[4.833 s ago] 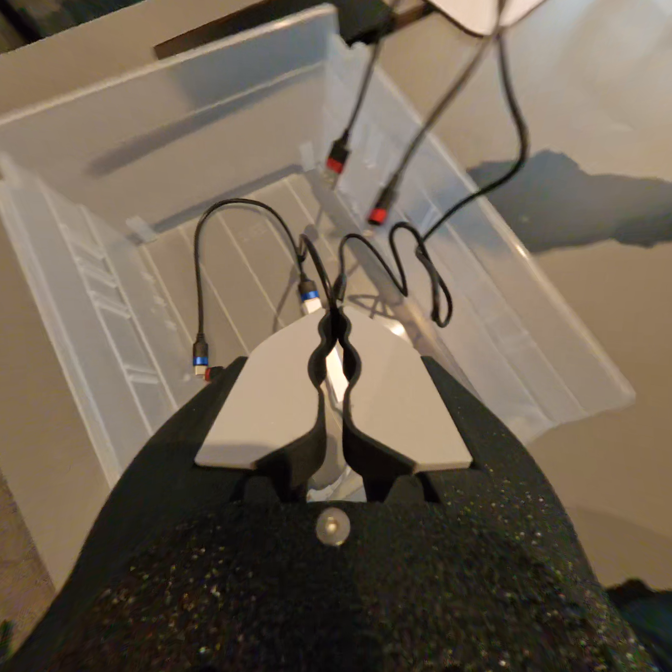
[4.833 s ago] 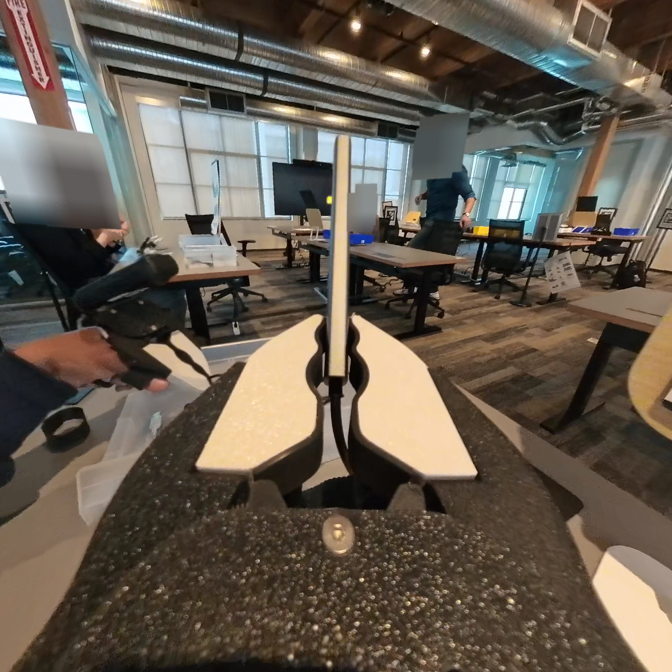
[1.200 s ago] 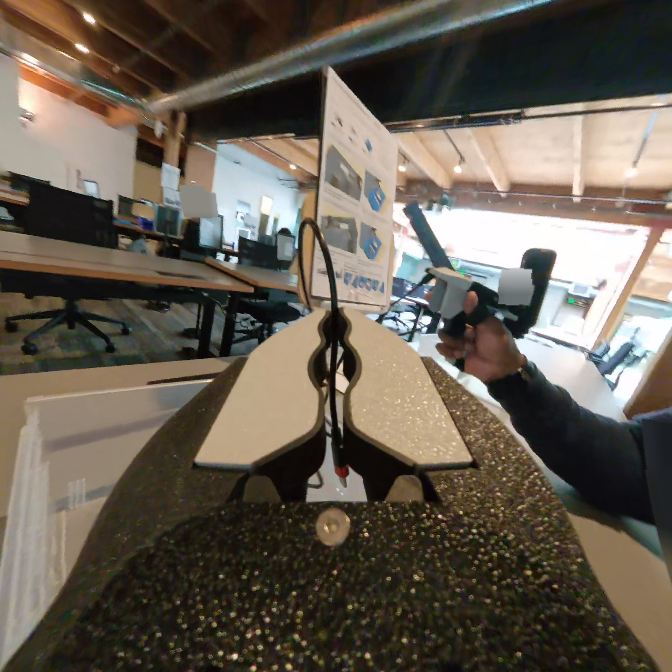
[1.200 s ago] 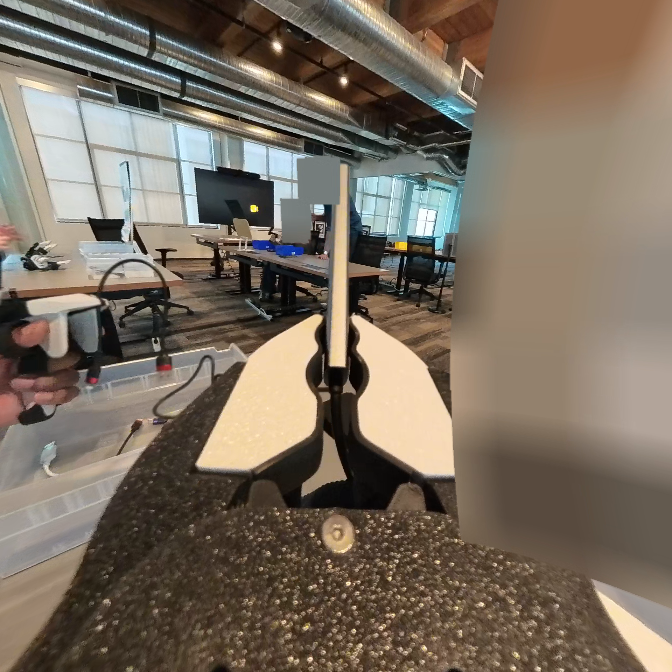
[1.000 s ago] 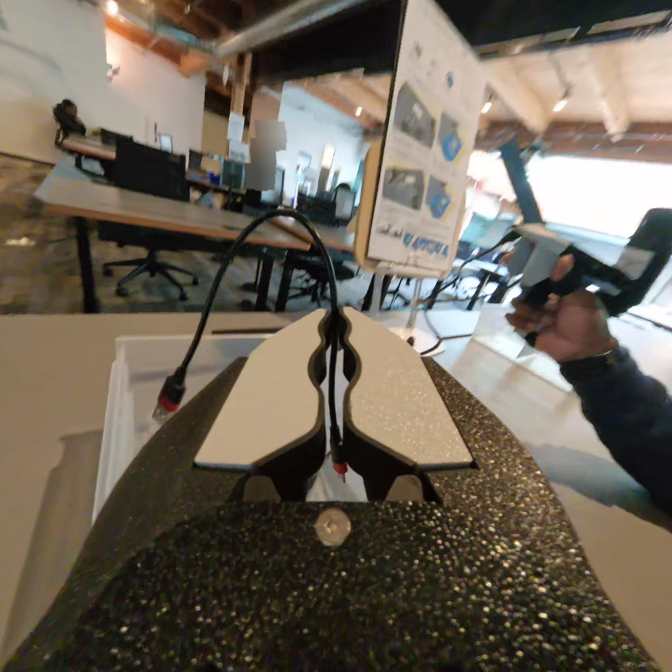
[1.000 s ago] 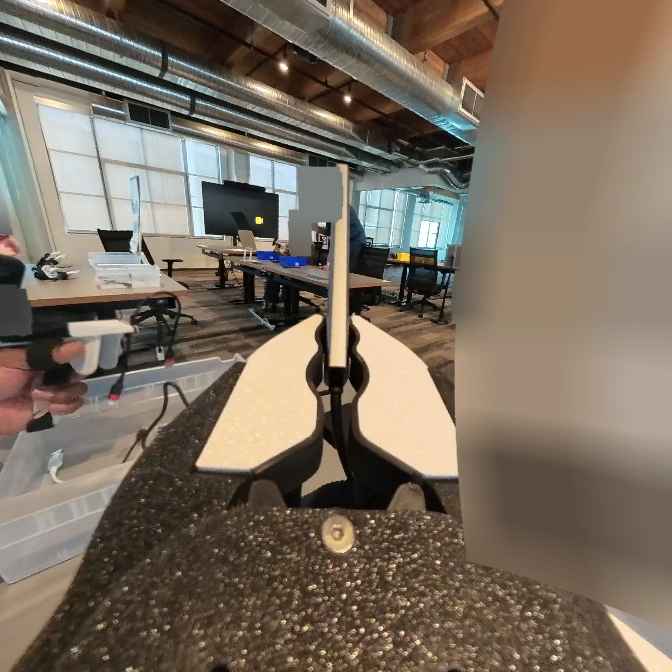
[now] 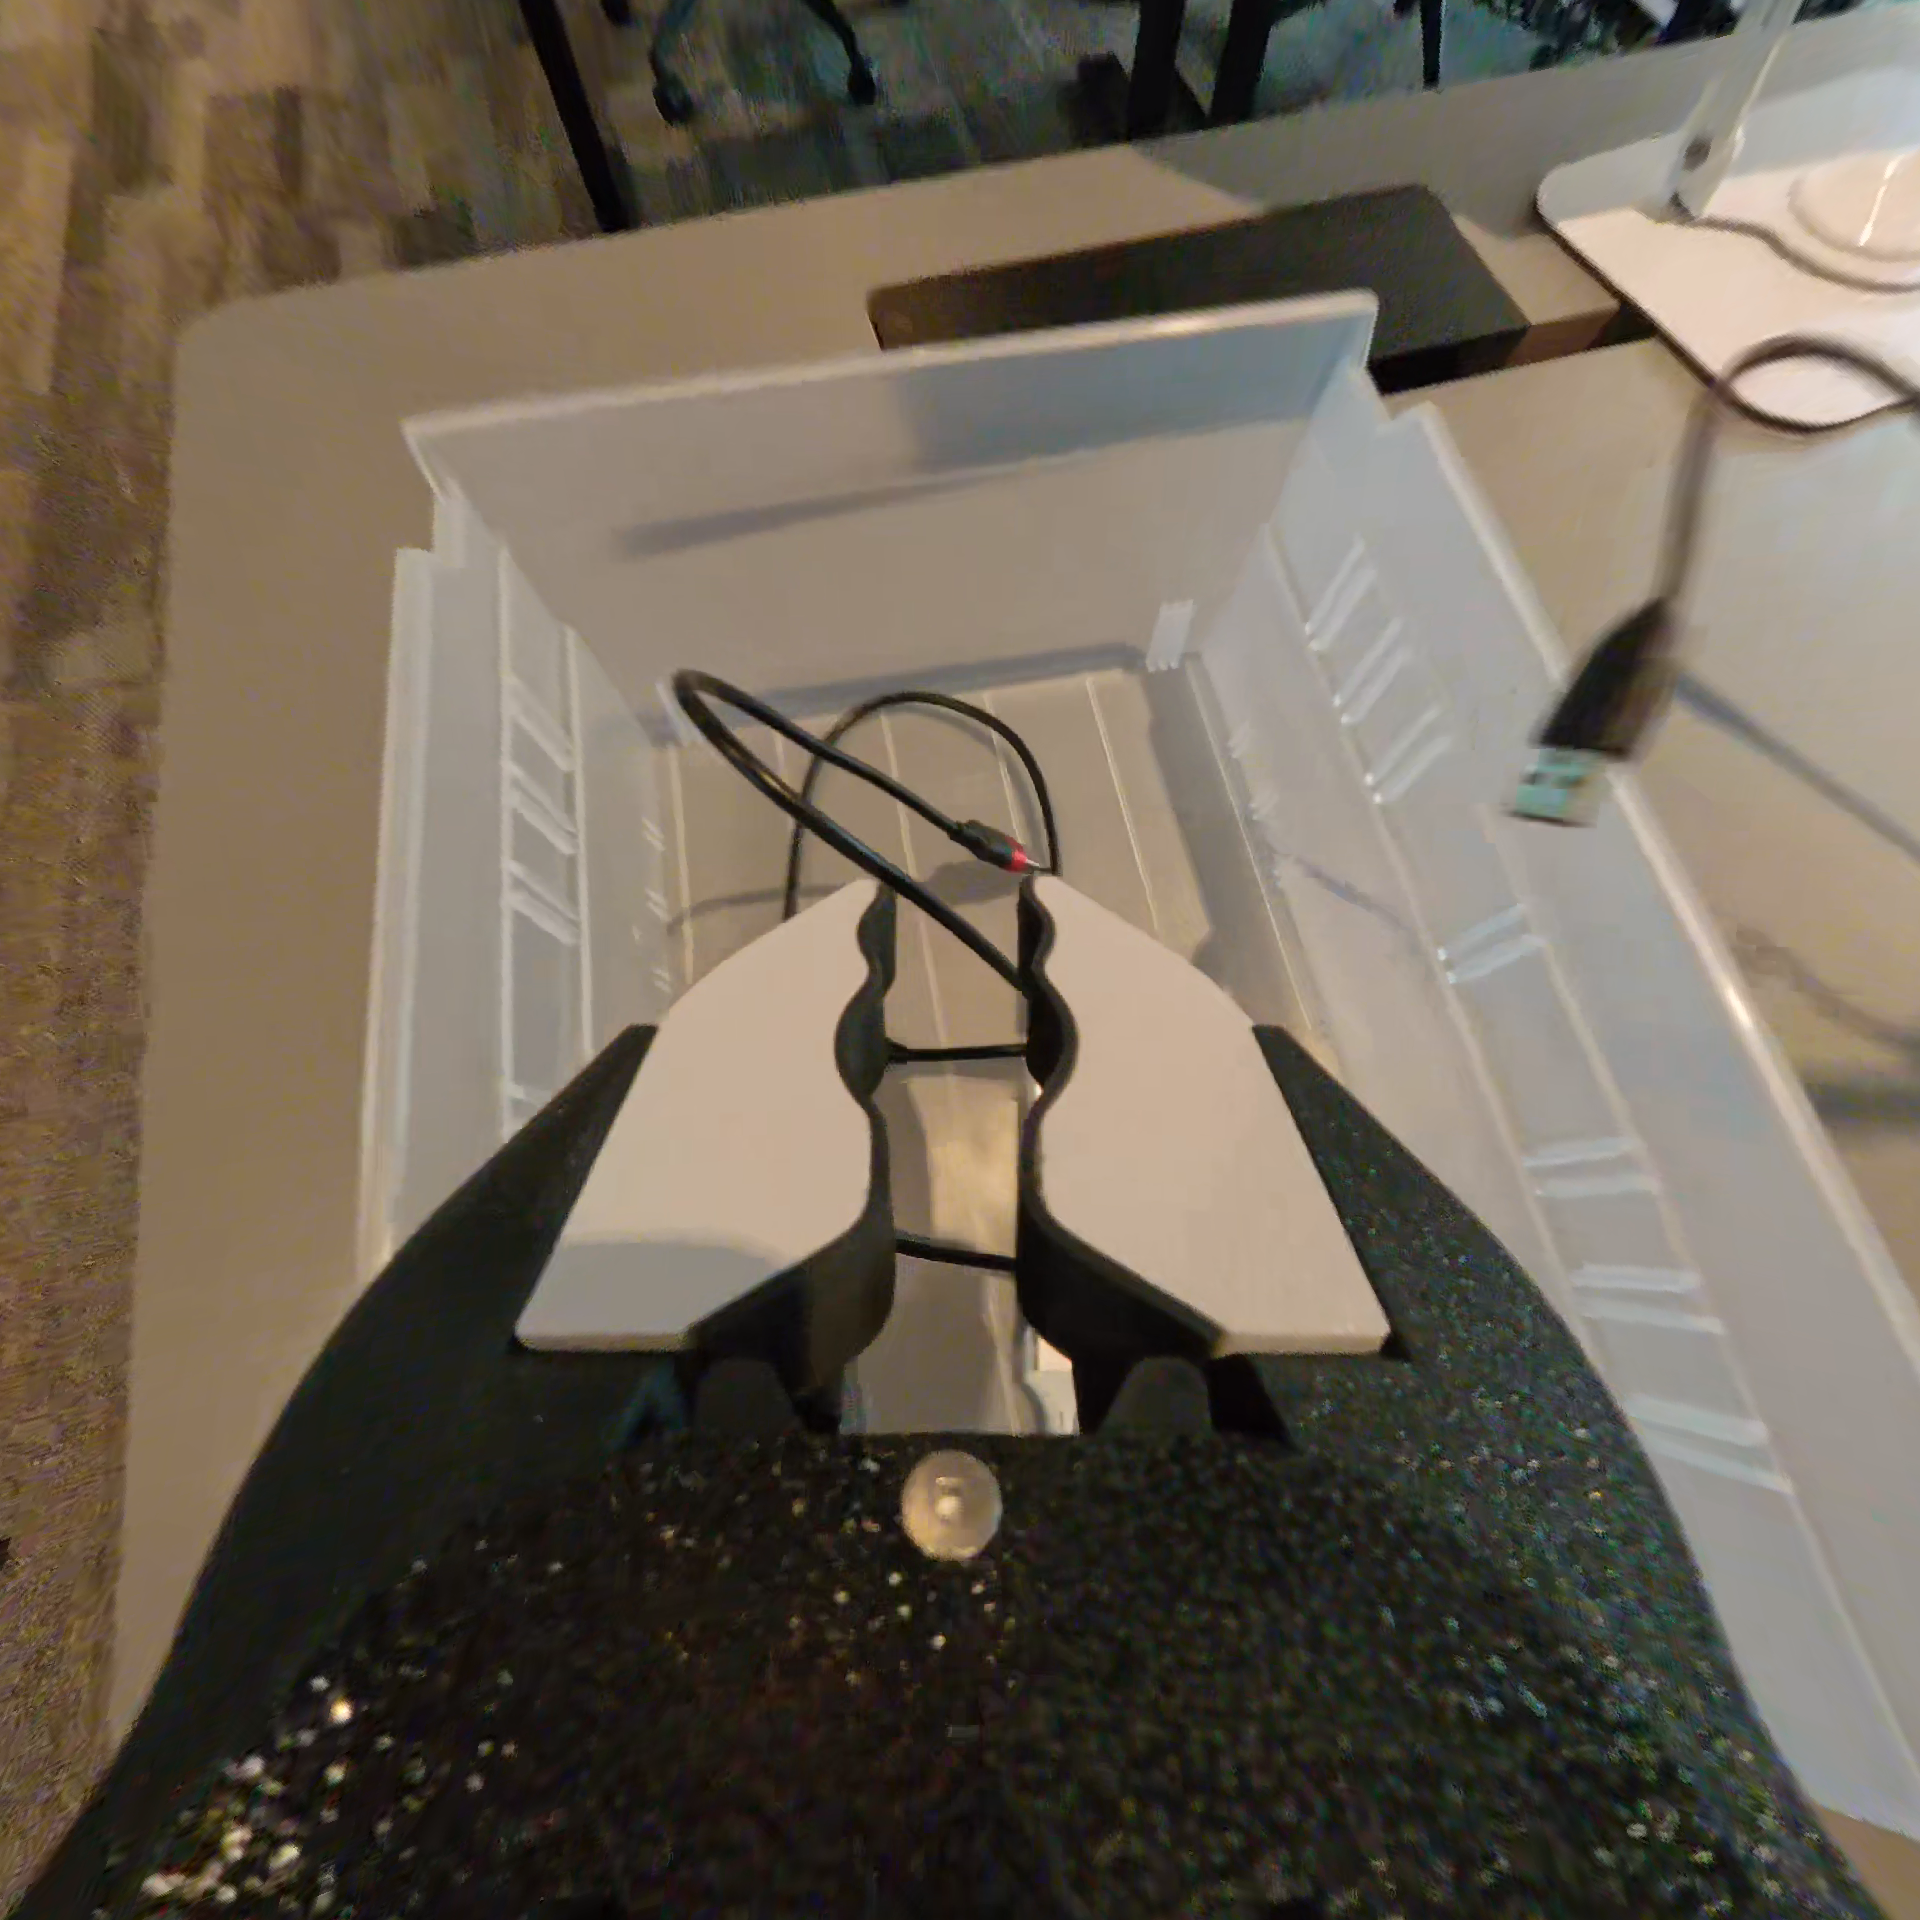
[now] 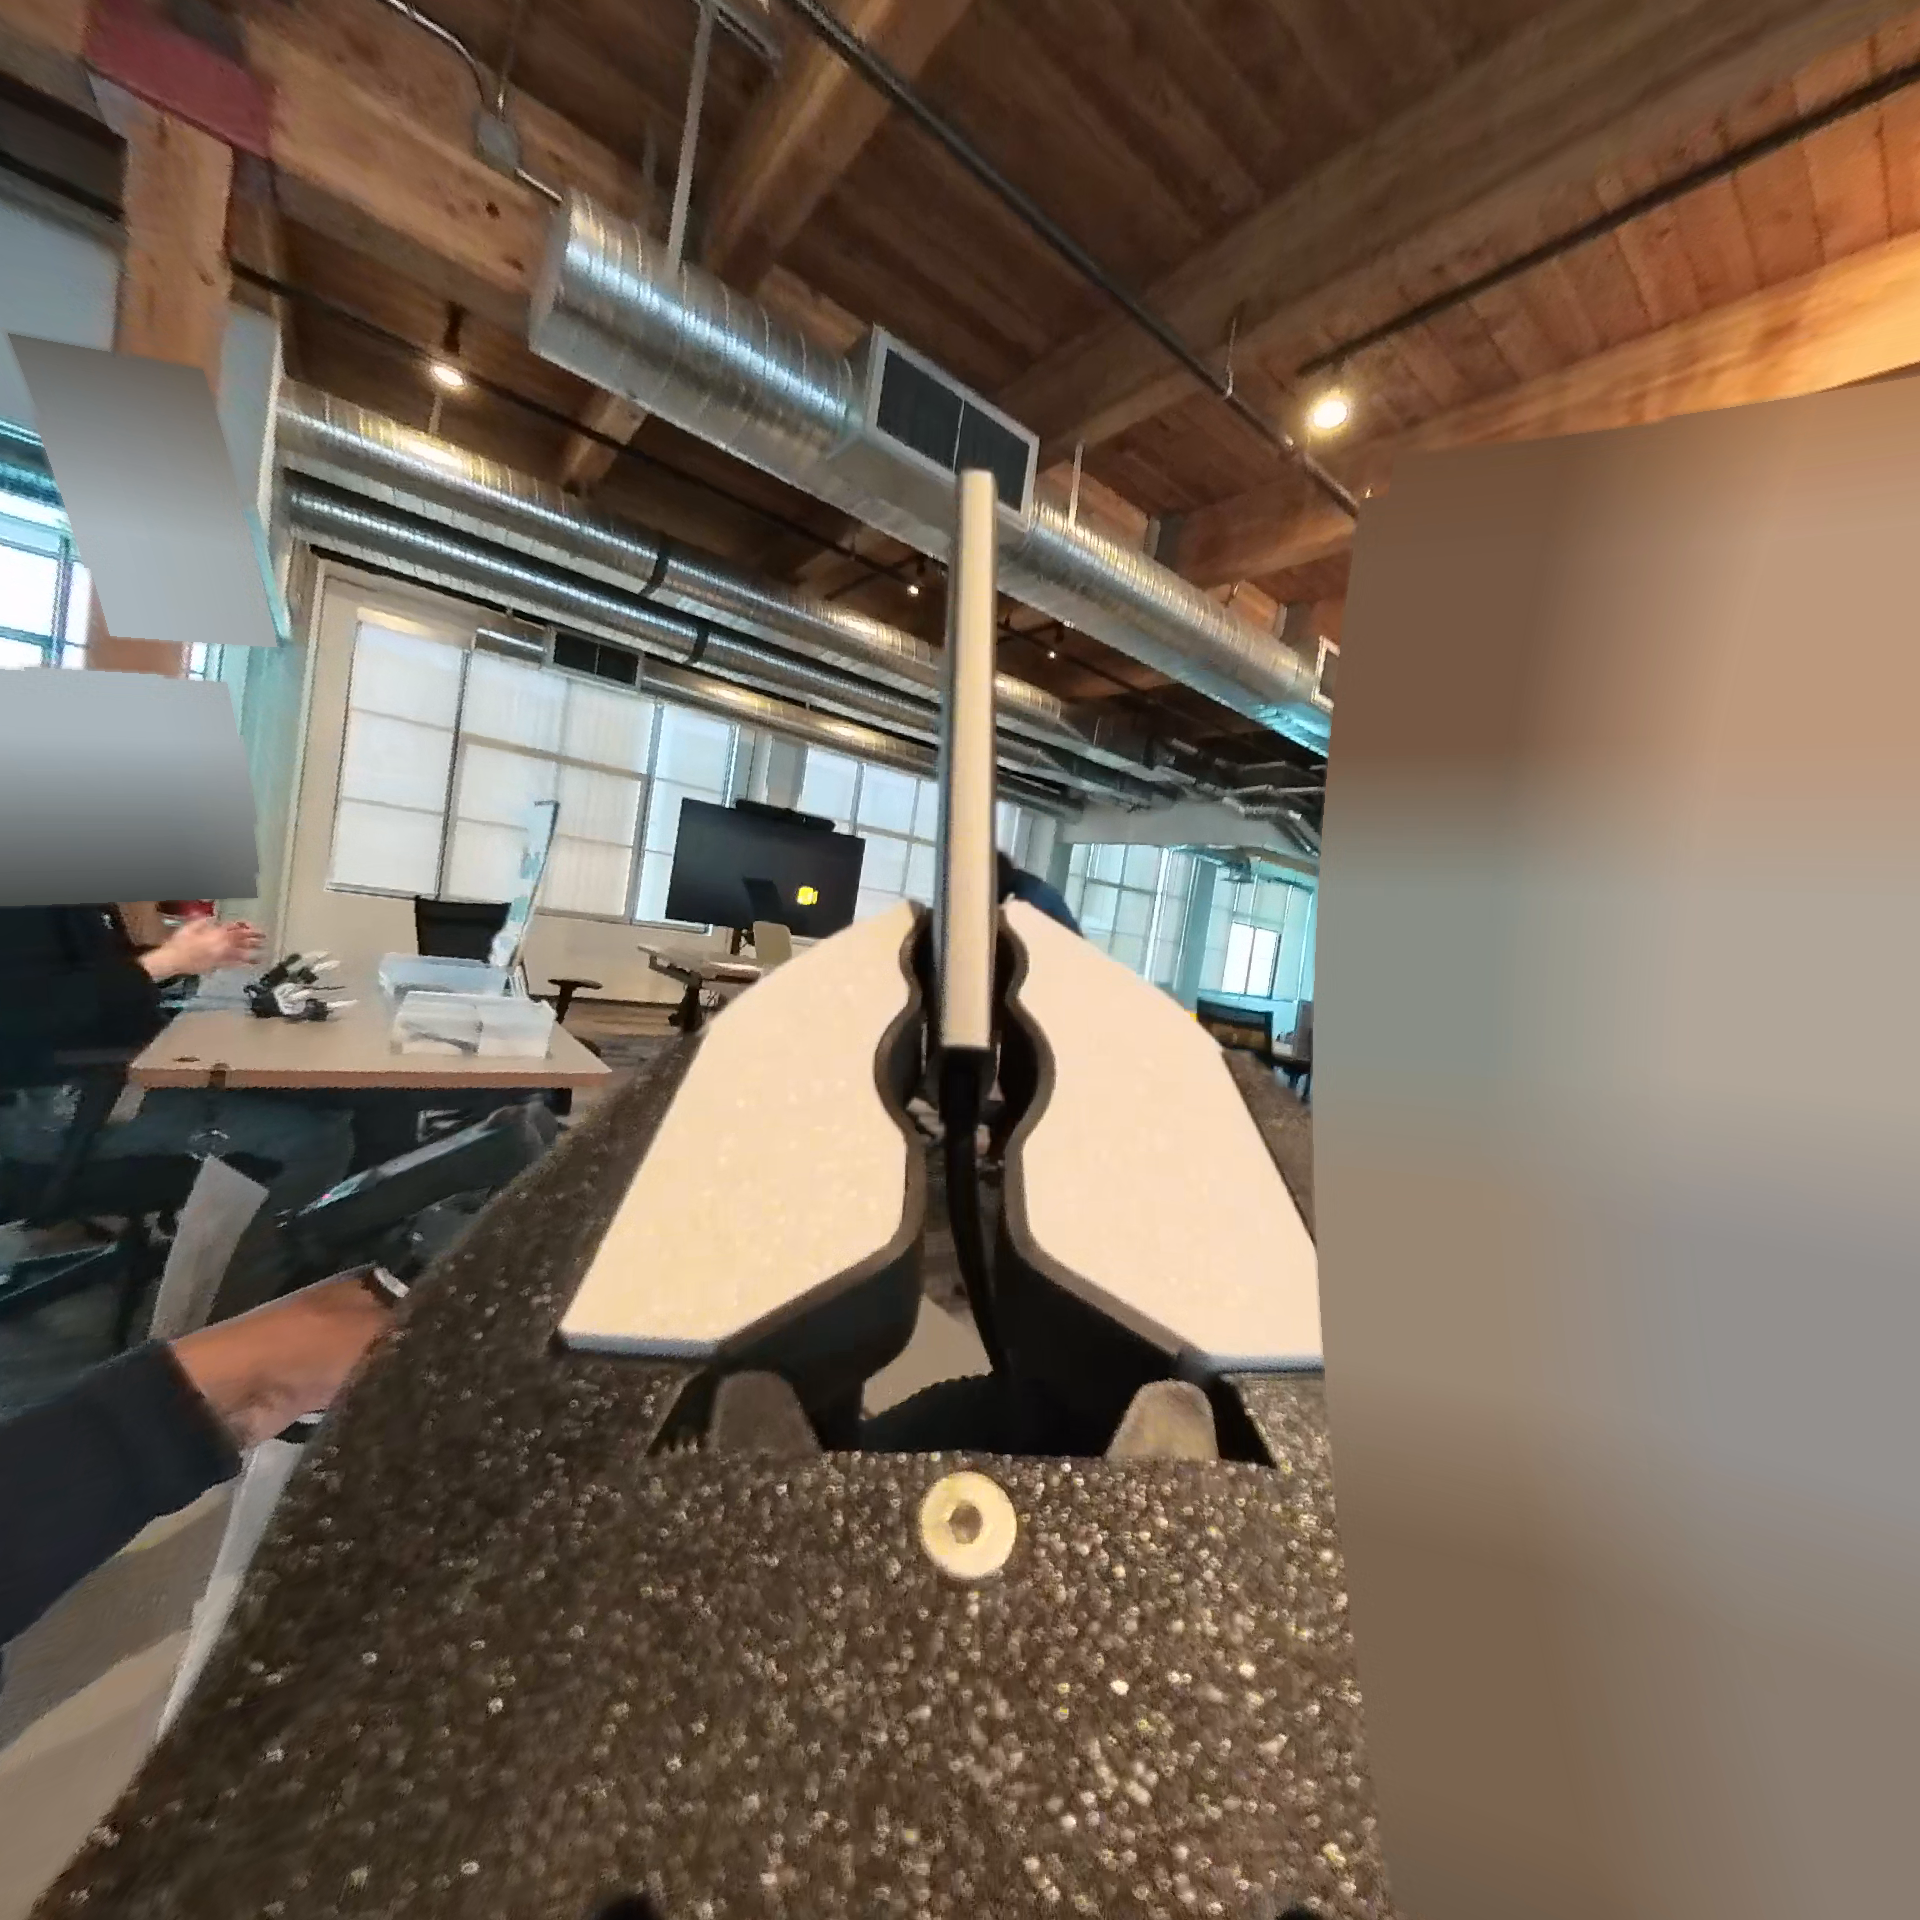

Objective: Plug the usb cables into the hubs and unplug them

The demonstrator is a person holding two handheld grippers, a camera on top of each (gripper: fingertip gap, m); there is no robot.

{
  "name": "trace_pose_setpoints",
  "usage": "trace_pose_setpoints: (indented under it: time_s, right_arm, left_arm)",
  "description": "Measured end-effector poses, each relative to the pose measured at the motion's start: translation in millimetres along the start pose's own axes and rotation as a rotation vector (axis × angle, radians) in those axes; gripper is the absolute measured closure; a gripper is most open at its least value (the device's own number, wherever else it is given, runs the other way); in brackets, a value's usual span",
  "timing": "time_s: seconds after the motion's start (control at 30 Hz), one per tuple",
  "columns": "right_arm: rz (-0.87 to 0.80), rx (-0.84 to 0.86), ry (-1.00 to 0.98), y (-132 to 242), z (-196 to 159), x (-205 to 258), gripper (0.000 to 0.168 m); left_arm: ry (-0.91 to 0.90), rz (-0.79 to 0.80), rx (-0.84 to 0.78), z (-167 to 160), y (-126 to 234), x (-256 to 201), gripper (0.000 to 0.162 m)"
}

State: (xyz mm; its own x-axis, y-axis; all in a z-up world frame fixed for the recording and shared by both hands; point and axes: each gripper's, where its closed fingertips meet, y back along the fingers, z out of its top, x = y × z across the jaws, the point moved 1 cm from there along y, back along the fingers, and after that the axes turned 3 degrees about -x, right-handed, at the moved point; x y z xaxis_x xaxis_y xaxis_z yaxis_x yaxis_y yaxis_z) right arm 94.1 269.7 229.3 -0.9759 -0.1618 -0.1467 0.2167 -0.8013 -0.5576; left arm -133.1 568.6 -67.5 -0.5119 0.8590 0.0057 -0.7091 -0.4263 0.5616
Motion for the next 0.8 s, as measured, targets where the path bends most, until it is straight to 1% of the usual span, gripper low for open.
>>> trace_pose_setpoints:
  time_s: [0.17, 0.23, 0.3, 0.4, 0.5, 0.57, 0.63, 0.8]
  right_arm:
    - [-0.010, -0.027, 0.029, 21.9, 28.1, -5.5, 0.159]
    - [-0.019, -0.030, 0.043, 31.4, 37.0, -8.0, 0.159]
    - [-0.029, -0.032, 0.057, 41.2, 45.6, -10.5, 0.159]
    - [-0.043, -0.035, 0.083, 57.4, 59.3, -14.5, 0.159]
    - [-0.046, -0.025, 0.101, 75.5, 71.5, -17.9, 0.160]
    - [-0.048, -0.013, 0.114, 88.2, 78.4, -20.9, 0.159]
    - [-0.046, 0.001, 0.122, 101.0, 83.7, -24.2, 0.159]
    - [-0.040, 0.044, 0.119, 130.3, 88.9, -35.1, 0.159]
  left_arm:
    - [-0.049, 0.101, 0.001, 3.3, 13.7, 14.5, 0.139]
    - [-0.085, 0.142, -0.032, 11.1, 21.1, 18.1, 0.136]
    - [-0.119, 0.164, -0.117, 27.0, 31.4, 17.4, 0.134]
    - [-0.187, 0.202, -0.287, 57.2, 52.6, 10.3, 0.130]
    - [-0.269, 0.207, -0.419, 83.3, 74.3, -8.1, 0.129]
    - [-0.318, 0.166, -0.475, 97.5, 85.7, -30.3, 0.129]
    - [-0.358, 0.074, -0.516, 108.4, 93.1, -64.0, 0.129]
    - [-0.474, -0.255, -0.583, 130.3, 96.2, -184.3, 0.129]
